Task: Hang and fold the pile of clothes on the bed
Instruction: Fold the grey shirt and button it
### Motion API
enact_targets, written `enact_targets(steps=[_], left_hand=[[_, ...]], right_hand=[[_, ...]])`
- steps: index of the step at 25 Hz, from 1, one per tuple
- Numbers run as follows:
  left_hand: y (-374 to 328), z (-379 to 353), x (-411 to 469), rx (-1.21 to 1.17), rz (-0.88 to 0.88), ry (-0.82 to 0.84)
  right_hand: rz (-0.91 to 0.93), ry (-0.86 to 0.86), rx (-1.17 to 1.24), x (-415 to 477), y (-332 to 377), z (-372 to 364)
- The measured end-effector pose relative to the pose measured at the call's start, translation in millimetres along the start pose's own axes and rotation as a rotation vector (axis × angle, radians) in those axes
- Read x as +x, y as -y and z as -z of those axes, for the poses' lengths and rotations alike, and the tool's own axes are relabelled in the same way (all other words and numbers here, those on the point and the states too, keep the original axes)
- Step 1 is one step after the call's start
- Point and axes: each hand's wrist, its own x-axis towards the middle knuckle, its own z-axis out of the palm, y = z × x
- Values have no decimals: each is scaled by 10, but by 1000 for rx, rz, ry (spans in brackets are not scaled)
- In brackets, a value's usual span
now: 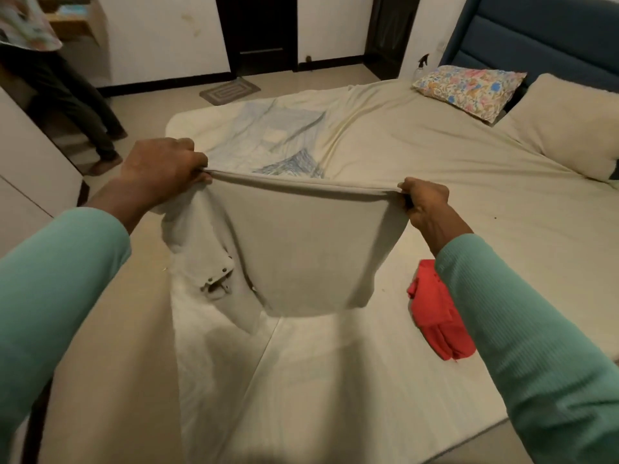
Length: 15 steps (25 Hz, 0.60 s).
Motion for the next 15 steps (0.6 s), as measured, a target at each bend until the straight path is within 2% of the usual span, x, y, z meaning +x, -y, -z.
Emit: enact_targets(steps=[4, 6, 10, 15], left_hand=[[130, 314, -29, 24, -35, -219], [103, 376, -208, -24, -96, -269], [-320, -102, -969, -108, -214, -137], [-1307, -1308, -2209, -271, -190, 147]], right_hand=[[137, 32, 117, 43, 225, -149], [171, 50, 122, -21, 96, -33], [107, 67, 51, -186, -774, 456], [-88, -31, -149, -576, -2447, 1126]])
